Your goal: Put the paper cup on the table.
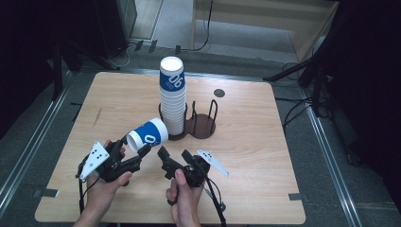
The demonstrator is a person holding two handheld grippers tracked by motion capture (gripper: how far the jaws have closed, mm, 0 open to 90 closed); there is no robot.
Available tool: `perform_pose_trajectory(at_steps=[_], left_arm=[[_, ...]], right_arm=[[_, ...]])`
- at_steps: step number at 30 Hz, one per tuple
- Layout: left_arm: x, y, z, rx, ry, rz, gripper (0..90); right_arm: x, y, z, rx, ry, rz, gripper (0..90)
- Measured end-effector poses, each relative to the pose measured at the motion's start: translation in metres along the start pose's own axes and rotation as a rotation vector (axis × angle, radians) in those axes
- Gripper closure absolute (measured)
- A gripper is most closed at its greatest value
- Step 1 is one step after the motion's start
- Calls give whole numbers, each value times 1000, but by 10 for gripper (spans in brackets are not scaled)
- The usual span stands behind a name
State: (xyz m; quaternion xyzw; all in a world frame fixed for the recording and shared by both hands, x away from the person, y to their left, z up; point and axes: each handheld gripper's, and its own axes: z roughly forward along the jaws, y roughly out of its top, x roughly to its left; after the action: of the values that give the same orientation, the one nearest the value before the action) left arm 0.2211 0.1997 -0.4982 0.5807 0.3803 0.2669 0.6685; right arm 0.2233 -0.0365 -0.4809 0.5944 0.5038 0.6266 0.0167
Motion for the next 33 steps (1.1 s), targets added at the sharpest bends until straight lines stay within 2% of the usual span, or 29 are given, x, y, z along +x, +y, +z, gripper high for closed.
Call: perform_pose_trajectory(at_steps=[8,14,17,23,28,33], left_arm=[[-5,-4,2,1,-10,3,279],[-8,-6,3,-5,-18,-1,279],[-10,-7,3,-4,-22,1,279],[-13,-8,4,-5,-33,5,280],[-14,-8,4,2,-41,7,280],[-16,-8,4,3,-47,6,279]], right_arm=[[2,1,5,9,62,234,6],[2,1,13,30,91,407,6],[1,1,16,40,101,476,6],[-2,0,25,53,98,545,5],[-3,-1,33,82,132,589,3],[-2,1,39,75,147,622,3]])
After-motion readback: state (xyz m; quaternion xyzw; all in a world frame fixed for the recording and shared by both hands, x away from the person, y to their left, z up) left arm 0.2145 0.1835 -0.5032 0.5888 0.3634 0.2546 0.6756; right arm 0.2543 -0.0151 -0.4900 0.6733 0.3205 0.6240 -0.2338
